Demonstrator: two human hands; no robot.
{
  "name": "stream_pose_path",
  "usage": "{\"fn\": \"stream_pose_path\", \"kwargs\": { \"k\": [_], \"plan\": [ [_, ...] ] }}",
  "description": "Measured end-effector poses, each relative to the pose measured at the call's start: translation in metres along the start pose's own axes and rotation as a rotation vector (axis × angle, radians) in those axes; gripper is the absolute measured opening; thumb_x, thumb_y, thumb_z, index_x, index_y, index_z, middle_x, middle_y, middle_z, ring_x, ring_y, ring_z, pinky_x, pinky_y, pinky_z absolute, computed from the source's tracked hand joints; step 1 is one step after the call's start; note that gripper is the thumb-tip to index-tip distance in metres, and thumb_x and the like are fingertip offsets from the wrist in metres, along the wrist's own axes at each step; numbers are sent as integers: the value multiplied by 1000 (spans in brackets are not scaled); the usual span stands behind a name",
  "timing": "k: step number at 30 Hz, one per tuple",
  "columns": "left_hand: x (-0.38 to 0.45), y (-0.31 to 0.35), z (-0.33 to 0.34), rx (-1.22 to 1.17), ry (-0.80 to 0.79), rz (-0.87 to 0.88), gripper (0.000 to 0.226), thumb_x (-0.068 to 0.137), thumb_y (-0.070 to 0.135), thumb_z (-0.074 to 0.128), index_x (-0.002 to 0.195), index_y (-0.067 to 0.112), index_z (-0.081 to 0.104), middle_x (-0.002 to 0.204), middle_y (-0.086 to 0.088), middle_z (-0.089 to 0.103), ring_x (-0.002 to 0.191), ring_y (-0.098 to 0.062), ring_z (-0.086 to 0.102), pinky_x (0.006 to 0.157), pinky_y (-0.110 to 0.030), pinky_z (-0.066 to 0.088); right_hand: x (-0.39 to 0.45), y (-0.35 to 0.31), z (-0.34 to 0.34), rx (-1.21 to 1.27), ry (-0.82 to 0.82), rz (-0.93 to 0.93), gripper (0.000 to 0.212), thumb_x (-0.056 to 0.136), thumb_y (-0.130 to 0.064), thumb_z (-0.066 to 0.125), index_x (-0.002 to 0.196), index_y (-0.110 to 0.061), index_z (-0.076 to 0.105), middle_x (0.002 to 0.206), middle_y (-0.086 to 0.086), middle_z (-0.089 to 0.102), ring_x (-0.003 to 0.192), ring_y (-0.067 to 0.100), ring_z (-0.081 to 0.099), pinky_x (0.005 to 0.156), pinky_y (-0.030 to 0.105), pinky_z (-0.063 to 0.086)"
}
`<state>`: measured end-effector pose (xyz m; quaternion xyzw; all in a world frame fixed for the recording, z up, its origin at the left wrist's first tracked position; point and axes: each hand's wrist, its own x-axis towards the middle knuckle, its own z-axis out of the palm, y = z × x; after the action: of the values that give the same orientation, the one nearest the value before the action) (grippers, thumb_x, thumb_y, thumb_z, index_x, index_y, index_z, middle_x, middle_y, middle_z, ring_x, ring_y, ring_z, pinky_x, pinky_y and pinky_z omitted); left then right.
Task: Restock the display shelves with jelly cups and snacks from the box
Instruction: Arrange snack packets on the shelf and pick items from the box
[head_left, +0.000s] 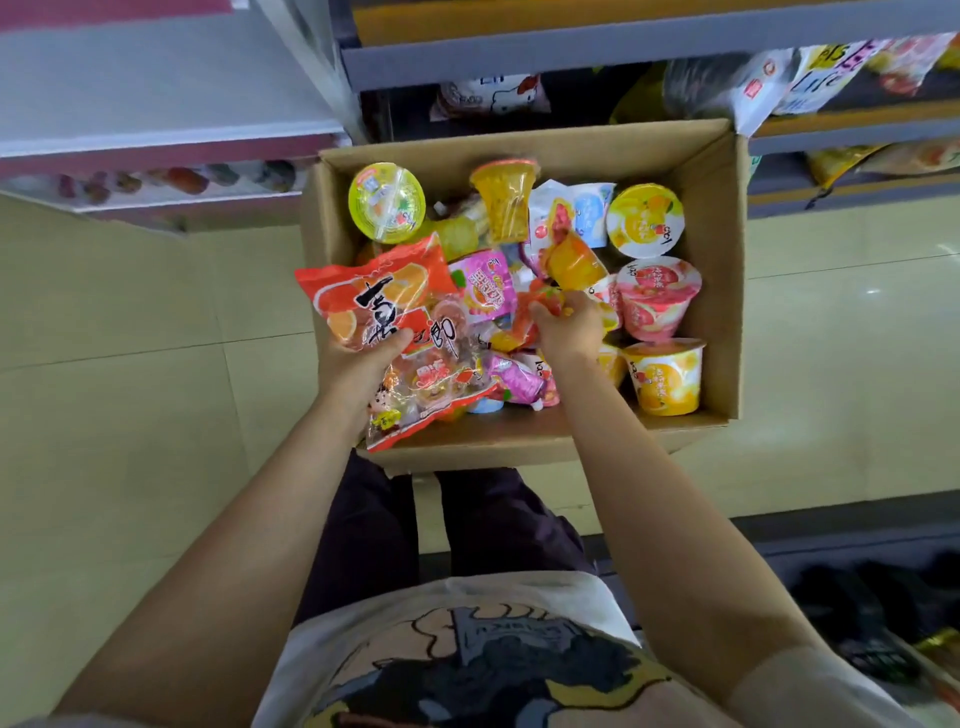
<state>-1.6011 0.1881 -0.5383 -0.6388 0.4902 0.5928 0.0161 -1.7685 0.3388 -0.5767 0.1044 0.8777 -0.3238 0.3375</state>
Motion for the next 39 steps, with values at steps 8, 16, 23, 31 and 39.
{"fn": "stream_pose_path", "kwargs": {
  "k": [8,16,23,31,39],
  "plan": [
    [2,-4,-6,27,12,38,70,67,31,92,128,28,56,111,17,70,99,-2,66,81,-20,48,-14,10,-7,354,-32,140,28,91,-14,70,69,-15,53,65,11,64,55,22,54,57,36,53],
    [-30,31,-17,11,-27,105,71,71,30,90,132,29,54,112,20,66,97,3,60,77,-20,45,-77,-28,-51,534,-168,-76,14,89,-10,72,78,-6,65,43,-8,52,35,8,39,41,19,31],
    [-79,64,-22,9,-81,158,71,70,35,90,131,30,54,118,16,63,108,-12,60,96,-33,44,-115,-68,-111,555,-131,-319,26,88,-3,71,68,-14,60,59,-8,59,53,2,50,59,20,43],
    [-115,81,-37,-45,-99,132,95,62,49,90,142,25,46,139,6,55,127,-23,54,109,-46,42,-162,-100,-142,815,-219,-309,31,98,-8,58,70,-21,49,80,16,58,70,23,58,59,33,45],
    [-143,106,-49,-226,-54,142,54,72,52,83,115,28,60,111,9,65,99,-15,60,76,-31,46,-205,-142,-134,1039,-451,-342,20,104,-13,46,84,-12,49,78,7,68,78,20,66,71,43,57]
  ]
}}
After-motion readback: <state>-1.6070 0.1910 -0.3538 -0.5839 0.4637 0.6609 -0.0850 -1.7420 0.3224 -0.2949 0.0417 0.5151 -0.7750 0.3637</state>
